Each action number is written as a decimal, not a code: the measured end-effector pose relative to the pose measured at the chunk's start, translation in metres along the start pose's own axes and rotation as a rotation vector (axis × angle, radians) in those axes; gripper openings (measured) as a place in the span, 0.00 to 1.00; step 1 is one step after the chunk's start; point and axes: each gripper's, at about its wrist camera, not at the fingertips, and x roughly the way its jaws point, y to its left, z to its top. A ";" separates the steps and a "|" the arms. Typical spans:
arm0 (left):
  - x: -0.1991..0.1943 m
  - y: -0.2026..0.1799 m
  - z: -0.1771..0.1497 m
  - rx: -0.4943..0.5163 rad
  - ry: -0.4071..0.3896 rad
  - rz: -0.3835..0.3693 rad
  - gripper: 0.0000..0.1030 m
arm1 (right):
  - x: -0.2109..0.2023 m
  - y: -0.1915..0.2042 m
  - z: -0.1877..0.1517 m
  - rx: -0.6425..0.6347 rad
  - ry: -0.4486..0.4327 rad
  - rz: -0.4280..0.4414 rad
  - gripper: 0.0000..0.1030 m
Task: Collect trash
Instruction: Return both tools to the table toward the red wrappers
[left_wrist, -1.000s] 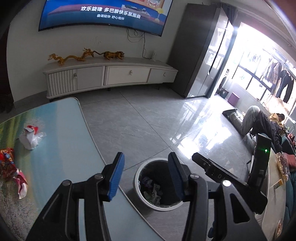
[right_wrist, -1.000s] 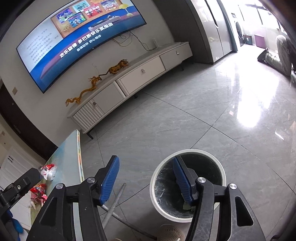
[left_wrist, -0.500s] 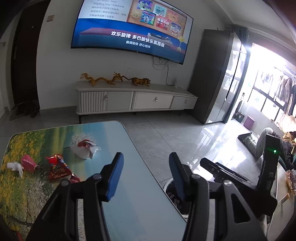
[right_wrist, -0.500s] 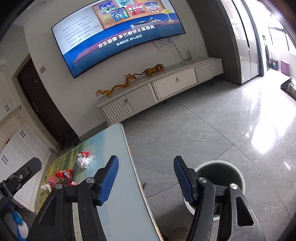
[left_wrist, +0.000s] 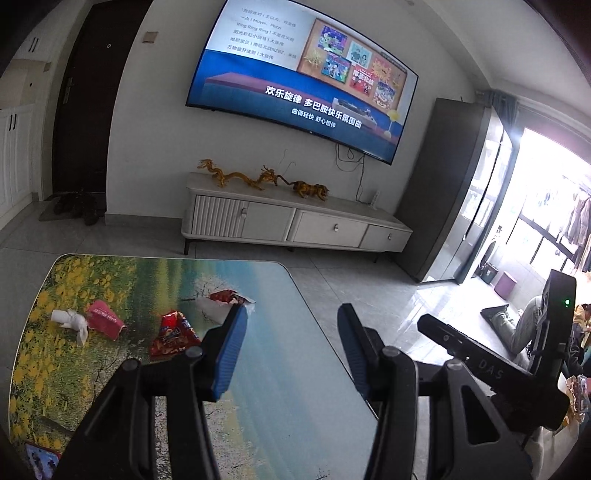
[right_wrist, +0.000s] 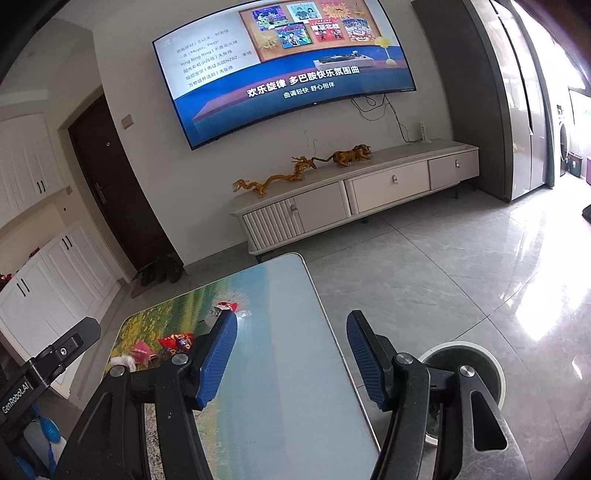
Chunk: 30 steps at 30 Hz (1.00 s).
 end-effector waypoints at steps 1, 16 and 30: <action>-0.003 0.004 0.001 -0.008 -0.004 0.001 0.48 | -0.001 0.004 0.000 -0.007 -0.002 0.003 0.58; -0.018 0.058 0.003 -0.103 -0.037 0.054 0.48 | 0.006 0.057 0.002 -0.097 0.002 0.076 0.60; 0.012 0.078 -0.005 -0.145 0.020 0.094 0.54 | 0.027 0.056 0.001 -0.106 0.044 0.108 0.60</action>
